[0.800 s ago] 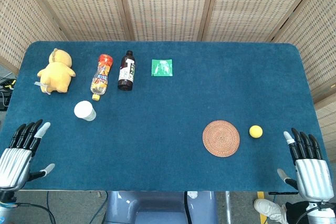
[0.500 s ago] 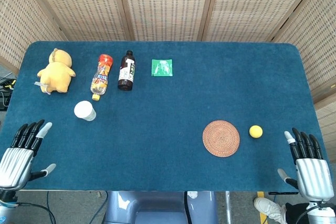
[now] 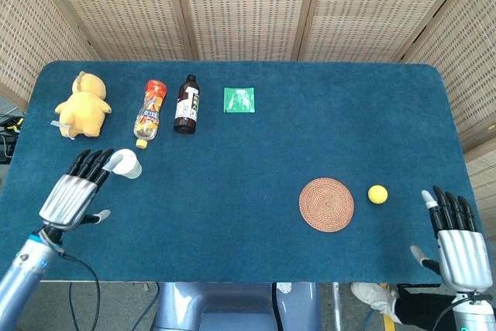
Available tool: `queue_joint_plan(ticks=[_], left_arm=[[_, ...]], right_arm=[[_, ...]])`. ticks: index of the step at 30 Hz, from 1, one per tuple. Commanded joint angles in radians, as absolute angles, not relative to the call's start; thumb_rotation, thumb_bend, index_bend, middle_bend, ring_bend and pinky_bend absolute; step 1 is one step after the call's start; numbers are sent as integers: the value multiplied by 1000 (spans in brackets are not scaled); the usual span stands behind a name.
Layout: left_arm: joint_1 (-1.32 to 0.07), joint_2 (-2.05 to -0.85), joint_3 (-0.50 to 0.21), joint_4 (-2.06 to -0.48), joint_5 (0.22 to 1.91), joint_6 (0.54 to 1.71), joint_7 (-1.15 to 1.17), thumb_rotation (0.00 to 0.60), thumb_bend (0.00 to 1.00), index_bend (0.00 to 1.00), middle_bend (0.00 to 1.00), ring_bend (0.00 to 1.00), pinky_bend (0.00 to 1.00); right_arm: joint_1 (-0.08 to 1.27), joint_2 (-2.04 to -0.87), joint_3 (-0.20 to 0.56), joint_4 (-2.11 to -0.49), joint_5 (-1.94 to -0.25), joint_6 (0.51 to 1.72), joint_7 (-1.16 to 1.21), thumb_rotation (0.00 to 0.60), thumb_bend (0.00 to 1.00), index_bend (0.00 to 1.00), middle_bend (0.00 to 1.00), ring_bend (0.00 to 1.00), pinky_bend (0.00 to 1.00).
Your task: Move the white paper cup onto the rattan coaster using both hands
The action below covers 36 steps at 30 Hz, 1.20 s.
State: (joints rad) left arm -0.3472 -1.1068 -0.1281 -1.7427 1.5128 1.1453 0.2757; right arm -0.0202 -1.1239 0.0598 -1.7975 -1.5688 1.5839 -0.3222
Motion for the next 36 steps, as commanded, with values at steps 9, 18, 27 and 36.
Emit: queue_joint_plan(ticks=[9, 18, 27, 36], left_arm=[[-608, -1319, -208, -1396, 1271, 809, 343, 600, 89, 0, 0, 0, 0], [-651, -1401, -183, -1246, 1258, 781, 308, 600, 89, 0, 1, 1, 99], [-670, -1448, -169, -1131, 1231, 753, 220, 600, 90, 183, 218, 209, 294], [-666, -1436, -161, -1114, 1253, 787, 135, 600, 111, 510, 502, 477, 472]], right_arm=[[-9, -1127, 83, -1777, -1505, 1559, -303, 600, 0, 0, 0, 0, 0], [-2, -1133, 91, -1764, -1481, 1552, -295, 600, 0, 0, 0, 0, 0], [4, -1142, 92, -1757, -1470, 1548, -302, 600, 0, 0, 0, 0, 0], [6, -1142, 91, -1755, -1466, 1548, -296, 600, 0, 0, 0, 0, 0]])
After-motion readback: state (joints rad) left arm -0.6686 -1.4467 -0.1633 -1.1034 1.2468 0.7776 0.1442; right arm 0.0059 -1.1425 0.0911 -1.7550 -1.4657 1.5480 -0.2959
